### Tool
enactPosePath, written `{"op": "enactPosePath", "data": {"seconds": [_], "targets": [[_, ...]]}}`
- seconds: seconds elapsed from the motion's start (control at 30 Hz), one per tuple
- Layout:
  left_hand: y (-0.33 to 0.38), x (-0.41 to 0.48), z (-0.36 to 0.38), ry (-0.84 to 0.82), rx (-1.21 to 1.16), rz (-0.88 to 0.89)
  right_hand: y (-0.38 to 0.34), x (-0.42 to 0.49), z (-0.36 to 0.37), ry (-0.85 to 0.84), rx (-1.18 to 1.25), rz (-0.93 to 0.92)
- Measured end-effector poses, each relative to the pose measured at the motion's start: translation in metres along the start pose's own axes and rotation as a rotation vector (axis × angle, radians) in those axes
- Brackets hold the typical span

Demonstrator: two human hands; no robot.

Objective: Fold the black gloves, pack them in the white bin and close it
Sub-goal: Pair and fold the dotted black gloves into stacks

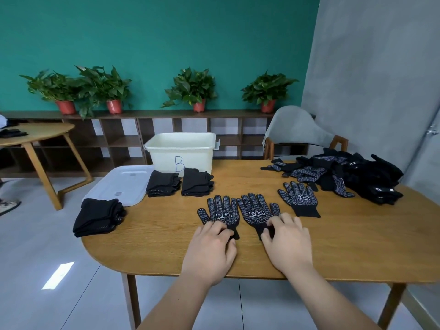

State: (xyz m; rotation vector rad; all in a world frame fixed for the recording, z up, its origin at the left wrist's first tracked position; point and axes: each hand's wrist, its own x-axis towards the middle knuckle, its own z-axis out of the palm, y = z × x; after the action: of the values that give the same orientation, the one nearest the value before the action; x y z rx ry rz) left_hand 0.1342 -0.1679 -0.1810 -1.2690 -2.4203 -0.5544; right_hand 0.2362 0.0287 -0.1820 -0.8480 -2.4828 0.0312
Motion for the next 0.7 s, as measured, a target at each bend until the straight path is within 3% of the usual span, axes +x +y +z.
{"op": "enactPosePath", "data": {"seconds": [0.27, 0.7], "targets": [[-0.002, -0.001, 0.003, 0.021, -0.007, -0.022, 0.005, 0.004, -0.003, -0.033, -0.009, 0.368], [-0.004, 0.000, 0.006, 0.003, -0.014, -0.030, 0.014, 0.008, -0.006, -0.010, 0.274, 0.415]]}}
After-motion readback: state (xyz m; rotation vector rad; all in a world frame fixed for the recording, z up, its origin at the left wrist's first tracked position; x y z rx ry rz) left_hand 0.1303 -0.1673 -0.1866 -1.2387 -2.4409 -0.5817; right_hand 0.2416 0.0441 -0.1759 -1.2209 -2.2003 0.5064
